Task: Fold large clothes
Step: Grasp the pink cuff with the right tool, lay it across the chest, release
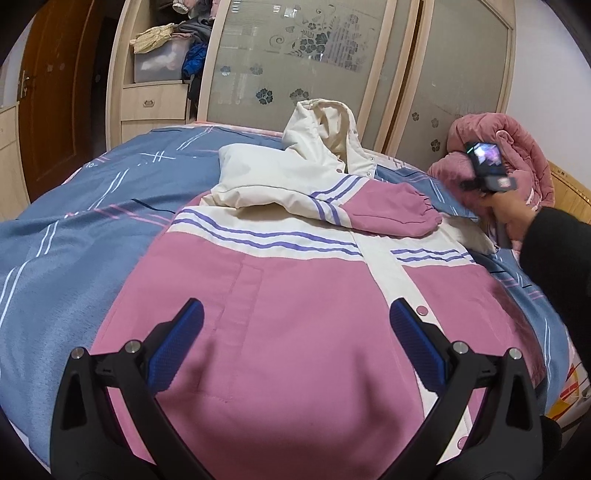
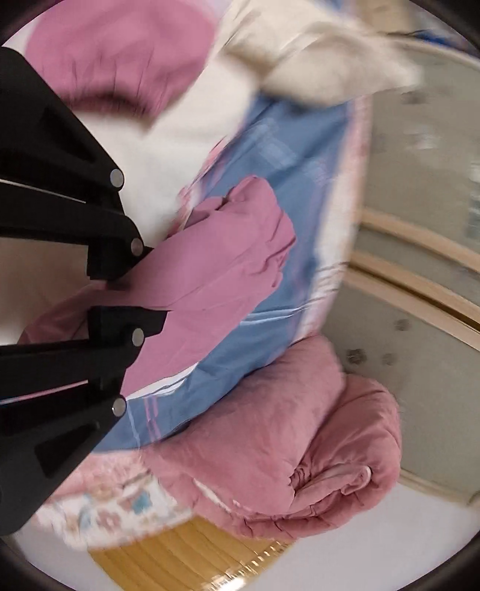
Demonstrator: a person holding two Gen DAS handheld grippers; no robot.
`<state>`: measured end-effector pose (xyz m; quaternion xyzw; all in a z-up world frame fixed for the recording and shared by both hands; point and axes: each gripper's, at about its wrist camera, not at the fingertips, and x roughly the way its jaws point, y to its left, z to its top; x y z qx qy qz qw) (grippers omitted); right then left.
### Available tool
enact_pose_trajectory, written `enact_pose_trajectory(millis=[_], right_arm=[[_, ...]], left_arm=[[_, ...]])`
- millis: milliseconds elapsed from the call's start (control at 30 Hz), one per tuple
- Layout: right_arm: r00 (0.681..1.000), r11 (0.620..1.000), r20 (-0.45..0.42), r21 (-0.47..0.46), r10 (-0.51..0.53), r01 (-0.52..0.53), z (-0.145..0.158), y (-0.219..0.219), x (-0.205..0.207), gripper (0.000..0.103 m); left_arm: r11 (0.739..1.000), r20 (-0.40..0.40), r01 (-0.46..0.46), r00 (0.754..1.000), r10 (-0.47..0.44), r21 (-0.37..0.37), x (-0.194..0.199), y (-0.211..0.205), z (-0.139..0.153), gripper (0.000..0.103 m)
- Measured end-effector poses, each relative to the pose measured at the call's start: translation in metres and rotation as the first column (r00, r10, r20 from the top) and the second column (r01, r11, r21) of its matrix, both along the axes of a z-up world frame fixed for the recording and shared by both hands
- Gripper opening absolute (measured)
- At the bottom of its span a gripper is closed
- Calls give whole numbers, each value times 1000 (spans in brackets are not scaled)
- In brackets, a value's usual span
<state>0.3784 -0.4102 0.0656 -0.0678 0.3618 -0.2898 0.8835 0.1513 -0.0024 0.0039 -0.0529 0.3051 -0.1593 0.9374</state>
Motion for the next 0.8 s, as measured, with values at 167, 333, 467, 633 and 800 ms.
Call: enact_pose_trajectory(millis=[167, 333, 467, 633, 800], right_arm=[[963, 979, 187, 29, 195, -204, 69, 60, -33, 8], [877, 909, 253, -24, 408, -416, 95, 173, -36, 8], [821, 846, 213, -62, 530, -530, 70, 263, -17, 8], [790, 797, 124, -12, 601, -604, 5, 359, 23, 8], [834, 833, 27, 42, 551, -551, -44, 382, 47, 15]], left_arm=[[1000, 4, -27, 1000, 28, -8, -2, 10, 2, 101], [997, 6, -63, 998, 63, -35, -4, 24, 6, 101], [997, 25, -70, 997, 71, -40, -10, 31, 11, 101], [996, 19, -79, 997, 80, -48, -10, 40, 13, 101], [994, 18, -96, 995, 97, -56, -10, 51, 15, 101]])
